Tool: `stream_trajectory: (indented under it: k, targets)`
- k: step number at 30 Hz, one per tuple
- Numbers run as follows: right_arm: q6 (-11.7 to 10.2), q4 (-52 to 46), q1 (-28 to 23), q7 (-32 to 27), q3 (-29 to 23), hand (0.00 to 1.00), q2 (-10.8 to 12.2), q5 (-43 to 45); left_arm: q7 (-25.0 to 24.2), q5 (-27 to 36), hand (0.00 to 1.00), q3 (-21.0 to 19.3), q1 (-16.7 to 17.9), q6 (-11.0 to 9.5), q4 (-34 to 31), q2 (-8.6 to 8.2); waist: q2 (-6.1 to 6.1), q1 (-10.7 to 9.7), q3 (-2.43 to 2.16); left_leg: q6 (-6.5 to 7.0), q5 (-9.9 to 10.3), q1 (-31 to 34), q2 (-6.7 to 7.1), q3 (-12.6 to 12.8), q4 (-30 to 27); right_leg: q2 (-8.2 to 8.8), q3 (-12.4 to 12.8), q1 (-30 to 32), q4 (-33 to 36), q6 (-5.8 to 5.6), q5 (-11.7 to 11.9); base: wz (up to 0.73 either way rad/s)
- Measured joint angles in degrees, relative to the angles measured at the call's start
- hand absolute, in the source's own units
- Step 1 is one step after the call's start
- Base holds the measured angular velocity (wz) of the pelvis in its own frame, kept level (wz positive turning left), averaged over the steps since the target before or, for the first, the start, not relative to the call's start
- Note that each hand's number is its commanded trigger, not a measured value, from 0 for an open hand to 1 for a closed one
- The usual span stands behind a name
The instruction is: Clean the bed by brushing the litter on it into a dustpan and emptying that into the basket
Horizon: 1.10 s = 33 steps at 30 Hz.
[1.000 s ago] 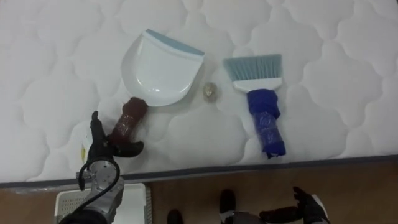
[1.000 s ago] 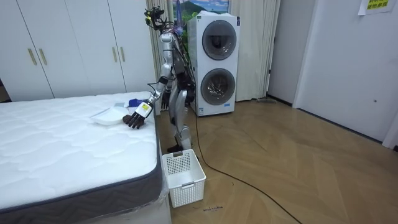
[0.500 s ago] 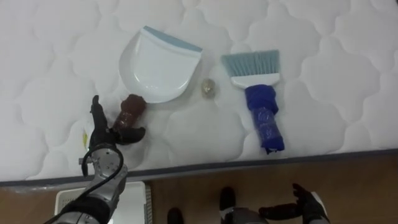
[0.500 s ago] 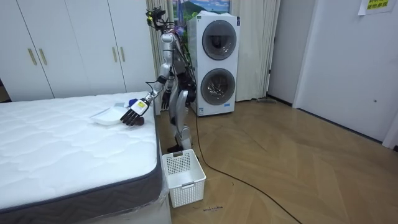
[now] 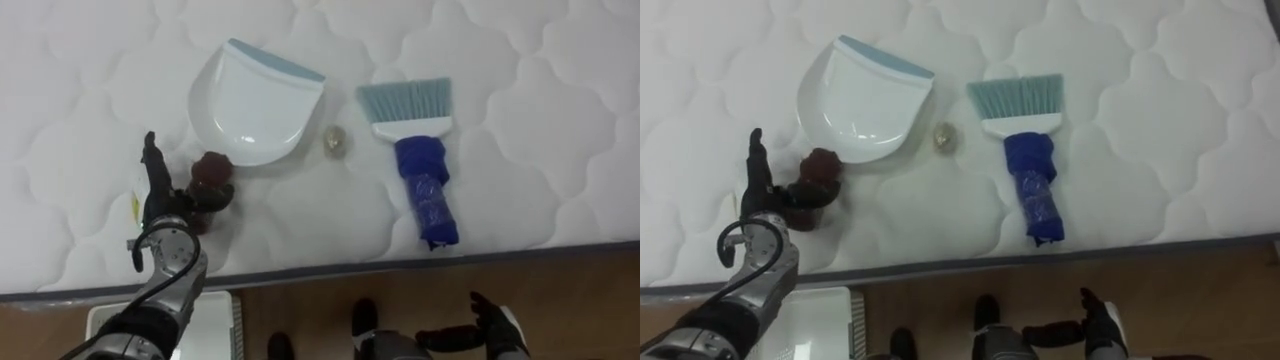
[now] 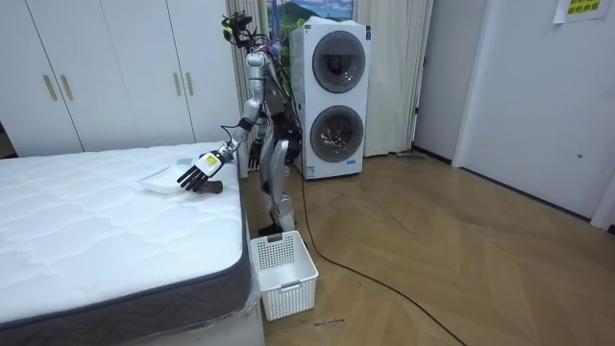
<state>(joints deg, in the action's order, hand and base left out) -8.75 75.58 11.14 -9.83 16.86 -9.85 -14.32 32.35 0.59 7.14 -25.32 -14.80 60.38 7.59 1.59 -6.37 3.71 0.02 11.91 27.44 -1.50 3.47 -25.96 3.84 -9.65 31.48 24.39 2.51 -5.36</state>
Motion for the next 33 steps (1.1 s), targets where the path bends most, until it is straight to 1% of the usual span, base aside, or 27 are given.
stream_trajectory:
  k: [5,7,9,11,14,16,19,21,22,23,25,27,29,30,32,33]
  targets:
    - [0.03,-0.04,0.01,-0.01,0.01,0.00,0.07,-0.67,-0.19,0.05,0.00,0.04,0.03,0.00,0.07,0.00,-0.20,-0.04,0.13,0.03,0.21,-0.01,-0.11,0.46,-0.62,0.09,0.06,0.11,0.61,-0.03,-0.31,0.00]
    - [0.02,-0.04,0.03,-0.01,0.01,0.00,0.18,-0.68,-0.45,0.05,0.00,0.03,0.02,0.00,0.08,0.01,-0.40,-0.14,0.25,0.03,0.21,-0.01,-0.10,0.48,-0.80,0.10,0.15,0.12,0.76,-0.04,-0.31,0.00]
    - [0.00,-0.07,0.09,-0.01,0.00,0.00,0.40,-0.68,-0.56,0.05,0.00,0.03,0.02,0.00,0.11,0.01,-0.85,-0.21,0.53,0.05,0.23,0.01,-0.08,0.57,-1.06,0.17,0.22,0.29,1.27,-0.01,-0.42,0.00]
    - [0.00,-0.11,0.11,0.02,-0.05,0.00,0.41,-0.69,-0.91,0.05,0.00,0.03,0.03,0.02,0.48,-0.01,-0.89,-0.39,0.56,0.05,0.44,0.26,-0.17,0.57,-1.49,0.15,0.20,0.45,1.36,0.00,-0.52,0.03]
    - [0.01,-0.35,0.23,0.07,-0.13,0.00,0.50,-0.32,-1.78,0.10,0.00,0.01,-0.01,0.05,1.94,0.20,-0.87,-1.57,0.55,0.03,0.92,0.56,-0.30,0.57,-1.36,0.05,0.17,0.62,1.49,-0.05,-0.77,0.07]
    - [0.09,-0.38,0.22,0.06,-0.12,0.00,0.49,-0.32,-2.07,0.10,0.00,0.09,-0.02,0.07,2.94,0.21,-0.87,-1.79,0.55,0.06,1.24,1.10,-0.78,1.24,-1.77,-0.14,0.12,0.95,1.57,0.00,-0.68,0.00]
    - [0.24,-0.38,-0.02,0.07,-0.04,0.00,0.49,0.45,-3.14,0.38,0.00,0.06,-0.02,0.46,5.19,0.37,-0.88,-2.46,0.53,0.07,1.24,1.82,-0.81,1.24,-2.25,-0.10,0.08,1.58,2.25,0.07,-0.42,-0.02]
    - [1.06,-0.39,-0.05,0.10,-0.01,0.00,0.49,0.89,-3.92,3.50,0.00,0.07,-0.27,0.53,6.53,0.91,-0.87,-2.94,0.53,0.07,1.28,2.02,-0.93,1.31,-3.15,-0.24,0.22,1.62,2.41,0.09,-0.45,-0.08]
    - [1.35,-0.51,-0.18,0.08,-0.04,0.00,0.51,0.93,-4.23,5.10,0.00,0.08,-0.93,0.60,7.13,1.24,-0.87,-3.09,0.53,0.07,1.29,2.05,-0.93,1.34,-3.55,-0.18,0.21,1.65,2.58,0.12,-0.51,0.00]
    - [1.35,-0.51,-0.30,0.04,-0.05,0.00,0.50,0.93,-4.44,5.54,0.00,0.09,-1.41,0.70,7.65,1.37,-0.88,-3.11,0.54,0.08,1.32,2.06,-0.93,1.35,-3.70,-0.13,0.19,1.69,2.81,0.13,-0.60,0.00]
    - [1.35,-0.52,-0.43,0.05,-0.08,0.00,0.46,0.92,-5.48,5.62,0.00,0.48,-2.34,1.24,8.99,1.88,-0.90,-3.18,0.53,0.12,1.73,1.96,-0.99,1.87,-3.97,0.00,0.49,2.06,3.75,0.14,-0.99,-0.05]
    - [1.36,-1.04,-0.44,0.05,-0.04,0.00,0.33,0.85,-6.61,5.51,0.00,1.03,-2.56,2.46,9.14,2.59,-0.91,-3.32,0.53,0.13,2.33,2.56,-0.97,2.56,-4.81,0.04,1.48,3.43,5.47,0.17,-1.46,-0.17]
    - [1.44,-1.39,-0.51,0.06,-0.02,0.00,0.39,0.76,-6.89,5.44,0.00,1.01,-3.31,3.16,9.99,3.10,-0.94,-3.91,0.54,0.14,2.89,3.35,-0.96,2.74,-5.90,0.15,1.81,4.60,7.15,0.17,-2.10,-0.04]
    - [1.94,-1.48,-0.50,0.06,0.02,0.00,0.40,0.56,-7.12,5.48,0.00,1.01,-3.87,3.65,10.71,3.62,-1.02,-4.30,0.59,0.09,3.33,3.72,-1.06,3.02,-6.58,0.14,2.13,5.24,7.79,0.25,-2.45,-0.04]
    - [2.47,-1.55,-0.57,0.02,0.10,0.00,0.40,0.13,-7.28,5.54,0.00,1.02,-3.98,4.41,10.72,4.25,-1.04,-4.47,0.60,-0.05,3.84,4.24,-1.35,3.63,-7.56,-0.02,2.60,6.22,8.86,0.49,-2.73,-0.18]
    - [2.64,-1.59,-0.58,-0.05,0.92,0.00,0.34,-0.27,-7.33,5.52,0.12,1.04,-3.98,4.83,10.73,4.65,-1.11,-4.57,0.64,-0.09,3.99,4.56,-1.45,4.11,-8.00,-0.04,3.02,6.87,9.59,0.68,-2.94,-0.20]
